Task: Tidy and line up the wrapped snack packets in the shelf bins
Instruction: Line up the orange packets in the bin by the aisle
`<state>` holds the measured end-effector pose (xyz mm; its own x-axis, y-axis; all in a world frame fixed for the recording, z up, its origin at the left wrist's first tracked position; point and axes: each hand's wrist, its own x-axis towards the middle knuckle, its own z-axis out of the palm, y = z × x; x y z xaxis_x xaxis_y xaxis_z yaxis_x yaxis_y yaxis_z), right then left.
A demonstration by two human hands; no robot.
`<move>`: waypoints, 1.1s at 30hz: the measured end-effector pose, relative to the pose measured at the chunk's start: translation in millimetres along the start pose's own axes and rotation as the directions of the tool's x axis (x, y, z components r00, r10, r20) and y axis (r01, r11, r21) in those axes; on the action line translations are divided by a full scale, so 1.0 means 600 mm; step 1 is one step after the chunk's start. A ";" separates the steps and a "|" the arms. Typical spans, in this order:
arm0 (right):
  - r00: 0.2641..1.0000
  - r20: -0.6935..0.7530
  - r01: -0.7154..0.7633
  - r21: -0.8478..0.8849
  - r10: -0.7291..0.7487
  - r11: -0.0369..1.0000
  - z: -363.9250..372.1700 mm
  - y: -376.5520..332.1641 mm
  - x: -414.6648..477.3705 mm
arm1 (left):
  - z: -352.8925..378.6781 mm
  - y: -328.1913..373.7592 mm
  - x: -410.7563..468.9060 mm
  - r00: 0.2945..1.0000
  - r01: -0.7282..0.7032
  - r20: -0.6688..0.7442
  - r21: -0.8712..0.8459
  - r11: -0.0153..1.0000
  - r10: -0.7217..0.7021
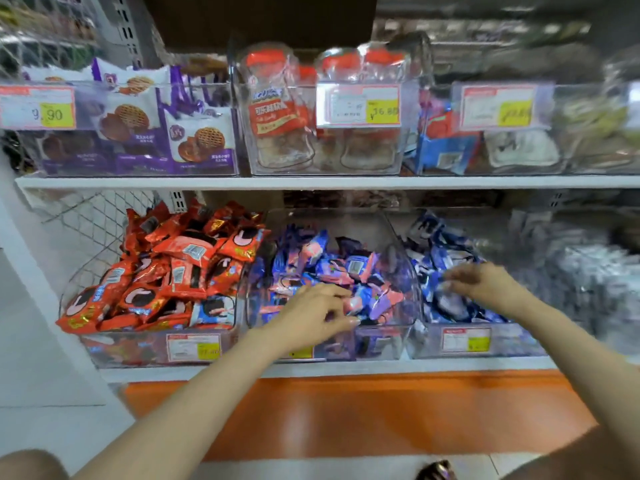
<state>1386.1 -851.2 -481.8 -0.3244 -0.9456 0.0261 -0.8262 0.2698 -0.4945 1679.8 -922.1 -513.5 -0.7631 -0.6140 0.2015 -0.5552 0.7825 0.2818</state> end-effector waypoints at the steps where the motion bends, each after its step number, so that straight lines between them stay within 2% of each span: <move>1: 0.996 0.085 0.002 -0.075 0.005 0.997 0.008 0.000 0.000 | -0.002 -0.002 -0.003 1.000 0.010 -0.029 -0.013 1.000 -0.011; 3: 0.999 0.054 0.010 -0.105 -0.004 0.994 0.013 -0.008 0.006 | -0.016 -0.003 -0.006 0.996 0.006 -0.083 0.016 1.000 -0.005; 6: 0.990 -0.124 0.064 0.010 -0.062 0.998 0.000 -0.041 0.004 | -0.043 -0.001 -0.016 0.994 -0.026 -0.104 0.009 1.000 0.027; 9: 0.961 -0.220 0.195 0.102 -0.169 0.976 -0.003 -0.085 -0.004 | -0.069 -0.011 -0.040 0.985 -0.053 -0.162 0.015 0.998 0.055; 11: 0.930 -0.258 0.302 0.125 -0.263 0.945 0.008 -0.122 -0.009 | -0.090 -0.027 -0.064 0.960 -0.024 -0.278 0.014 1.000 0.027; 13: 0.891 -0.276 0.407 0.131 -0.361 0.904 0.022 -0.165 -0.013 | -0.117 -0.055 -0.085 0.907 0.006 -0.422 0.020 1.000 0.003; 15: 0.848 -0.261 0.503 0.127 -0.460 0.855 0.042 -0.208 -0.016 | -0.147 -0.094 -0.098 0.864 0.077 -0.503 0.094 0.993 -0.020; 17: 0.806 -0.221 0.583 0.132 -0.549 0.802 0.065 -0.245 -0.015 | -0.173 -0.133 -0.105 0.866 0.207 -0.492 0.185 0.961 -0.092; 18: 0.785 -0.196 0.615 0.127 -0.588 0.778 0.080 -0.262 -0.012 | -0.182 -0.149 -0.109 0.886 0.264 -0.441 0.219 0.939 -0.146; 20: 0.760 -0.146 0.650 0.123 -0.634 0.750 0.108 -0.295 -0.003 | -0.186 -0.173 -0.117 0.928 0.347 -0.252 0.318 0.882 -0.274; 22: 0.751 -0.104 0.660 0.124 -0.652 0.741 0.136 -0.326 0.006 | -0.176 -0.187 -0.123 0.932 0.356 -0.118 0.481 0.802 -0.343; 24: 0.752 -0.075 0.659 0.117 -0.655 0.743 0.160 -0.355 0.017 | -0.163 -0.199 -0.129 0.931 0.361 -0.150 0.526 0.770 -0.334; 26: 0.772 -0.027 0.632 0.131 -0.635 0.764 0.182 -0.378 0.029 | -0.156 -0.212 -0.136 0.925 0.377 -0.240 0.503 0.778 -0.294; 29: 0.793 0.059 0.592 0.166 -0.607 0.789 0.209 -0.401 0.043 | -0.154 -0.230 -0.152 0.915 0.393 -0.293 0.502 0.771 -0.276; 33: 0.747 0.020 0.655 0.148 -0.664 0.741 0.222 -0.427 0.051 | -0.163 -0.252 -0.168 0.890 0.439 -0.349 0.472 0.765 -0.295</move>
<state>1649.1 -973.6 -469.9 0.3156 -0.8893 0.3309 -0.7563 -0.4464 -0.4783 1872.9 -988.8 -484.6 -0.3997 -0.8131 0.4232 -0.9155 0.3777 -0.1390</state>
